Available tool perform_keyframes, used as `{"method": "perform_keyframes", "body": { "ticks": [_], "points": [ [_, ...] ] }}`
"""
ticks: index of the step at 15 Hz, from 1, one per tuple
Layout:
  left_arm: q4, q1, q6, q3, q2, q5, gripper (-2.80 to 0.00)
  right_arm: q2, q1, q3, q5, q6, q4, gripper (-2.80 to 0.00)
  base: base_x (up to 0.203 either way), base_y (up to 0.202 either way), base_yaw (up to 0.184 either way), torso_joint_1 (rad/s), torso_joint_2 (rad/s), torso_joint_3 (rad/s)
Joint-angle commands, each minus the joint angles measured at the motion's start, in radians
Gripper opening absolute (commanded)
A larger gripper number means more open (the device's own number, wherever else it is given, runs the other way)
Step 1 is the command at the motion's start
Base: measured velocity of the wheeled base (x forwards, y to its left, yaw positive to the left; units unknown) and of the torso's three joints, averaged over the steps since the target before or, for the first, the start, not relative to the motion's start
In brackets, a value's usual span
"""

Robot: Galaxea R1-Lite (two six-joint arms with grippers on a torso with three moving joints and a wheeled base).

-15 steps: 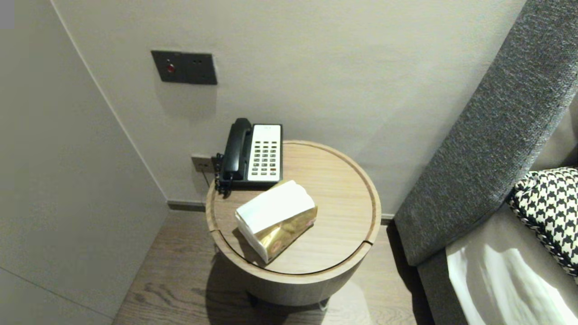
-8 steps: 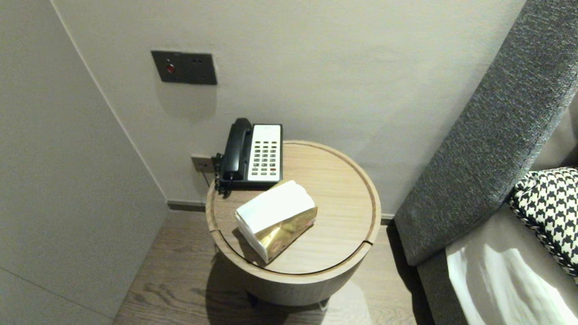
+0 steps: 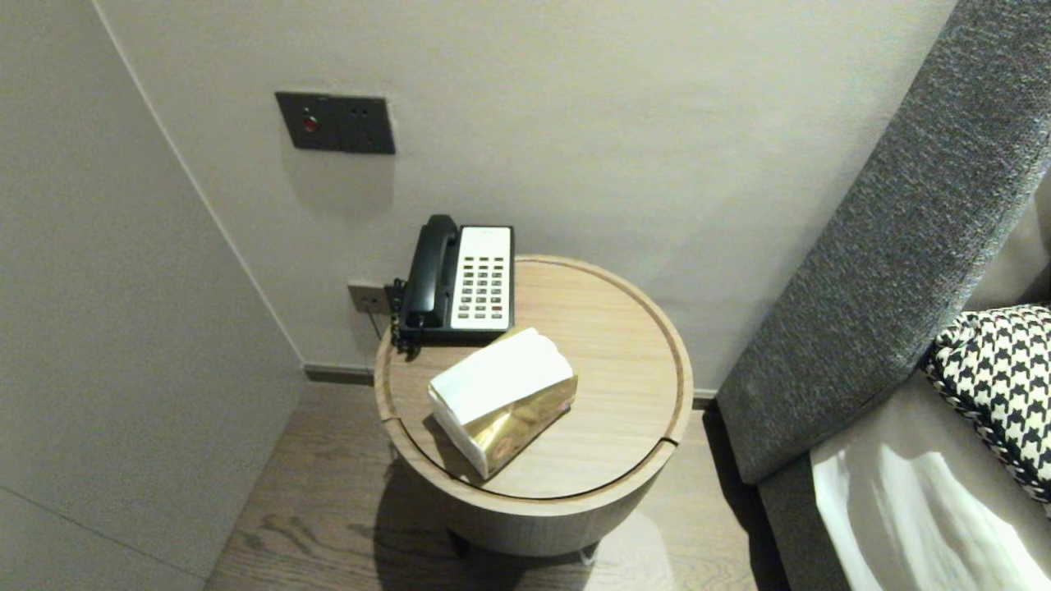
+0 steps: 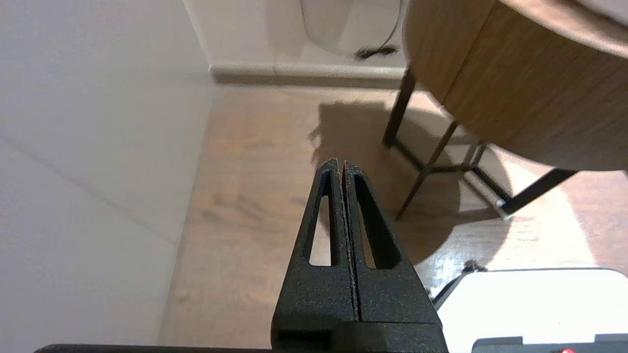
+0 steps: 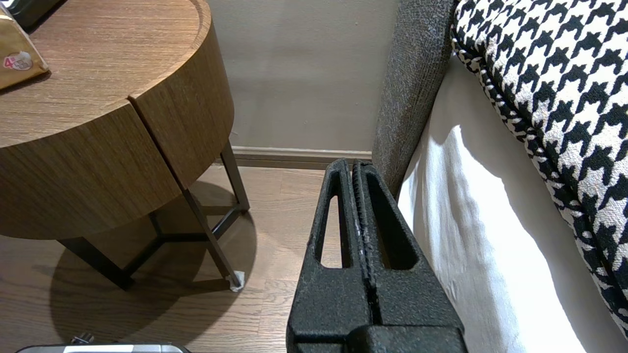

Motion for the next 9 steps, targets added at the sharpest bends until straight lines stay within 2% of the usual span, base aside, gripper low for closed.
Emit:
{"method": "perform_keyframes", "body": {
  "ticks": [1,4,7,9],
  "points": [
    [0.001,0.001,0.003,-0.002,-0.067,0.001,-2.8,-0.001,0.0,0.04,0.001,0.0,-0.001,-2.8,0.0,0.0,0.0,0.0,0.0,0.0],
    [0.026,0.007,0.022,-0.002,-0.152,0.025,-2.8,-0.001,0.0,0.04,-0.001,0.0,-0.001,-2.8,0.0,0.0,0.0,0.0,0.0,0.0],
    [0.126,0.008,0.087,-0.025,-0.231,0.037,-2.8,-0.001,0.0,0.04,-0.001,0.0,-0.001,-2.8,0.0,0.0,0.0,0.0,0.0,0.0],
    [0.124,0.008,0.083,-0.025,-0.232,0.037,-2.8,-0.001,0.0,0.04,0.0,0.0,-0.001,-2.8,0.0,0.0,0.0,0.0,0.0,0.0]
  ]
}}
